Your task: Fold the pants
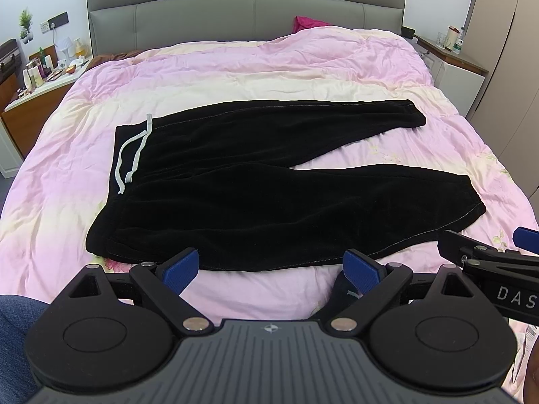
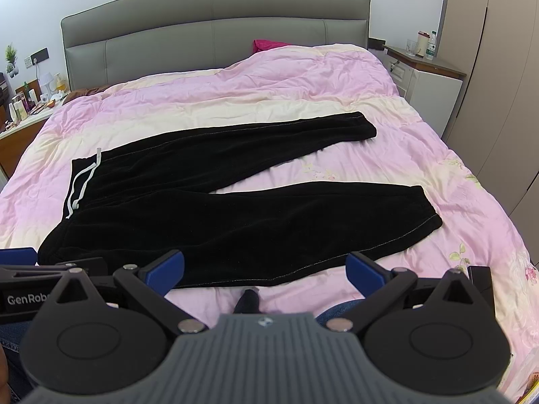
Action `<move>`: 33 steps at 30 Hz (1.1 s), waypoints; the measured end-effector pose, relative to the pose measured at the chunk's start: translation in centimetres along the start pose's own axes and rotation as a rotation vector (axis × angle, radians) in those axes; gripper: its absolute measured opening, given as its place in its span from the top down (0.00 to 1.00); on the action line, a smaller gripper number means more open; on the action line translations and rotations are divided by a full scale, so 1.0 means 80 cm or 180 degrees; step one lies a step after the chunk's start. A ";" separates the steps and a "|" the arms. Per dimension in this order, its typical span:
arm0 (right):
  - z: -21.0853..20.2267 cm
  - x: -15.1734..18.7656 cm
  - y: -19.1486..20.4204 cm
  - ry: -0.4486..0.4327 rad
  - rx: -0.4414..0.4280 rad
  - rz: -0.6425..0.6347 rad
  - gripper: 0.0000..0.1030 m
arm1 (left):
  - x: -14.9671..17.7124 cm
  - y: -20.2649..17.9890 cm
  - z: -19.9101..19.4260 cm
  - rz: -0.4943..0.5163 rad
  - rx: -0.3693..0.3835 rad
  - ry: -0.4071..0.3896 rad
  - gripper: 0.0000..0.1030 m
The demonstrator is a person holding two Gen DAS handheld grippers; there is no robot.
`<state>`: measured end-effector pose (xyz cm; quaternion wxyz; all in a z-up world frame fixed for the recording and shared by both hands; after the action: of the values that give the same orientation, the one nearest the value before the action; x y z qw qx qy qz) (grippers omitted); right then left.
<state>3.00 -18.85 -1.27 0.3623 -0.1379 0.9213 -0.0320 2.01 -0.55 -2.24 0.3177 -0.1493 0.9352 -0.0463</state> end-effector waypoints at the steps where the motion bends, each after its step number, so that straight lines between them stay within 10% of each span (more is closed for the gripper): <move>1: 0.000 0.000 0.000 0.0003 -0.0001 0.0000 0.05 | 0.000 -0.001 0.000 -0.0001 0.0002 -0.0001 0.00; 33: -0.008 -0.006 0.003 -0.0008 0.0021 -0.0026 0.05 | -0.008 0.002 -0.004 0.0001 0.0012 0.0012 0.00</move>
<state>2.84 -18.49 -0.54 0.3637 -0.1405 0.9201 -0.0364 2.27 -0.16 -1.62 0.3162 -0.1484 0.9358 -0.0483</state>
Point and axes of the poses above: each gripper's, at about its wrist camera, not at the fingertips, and z roughly the way its jaws point, y to its left, x to its underside, the point moved 3 cm from there along z, roughly the way its jaws point, and after that the axes turned 12 degrees about -z, right-handed, at the moved point
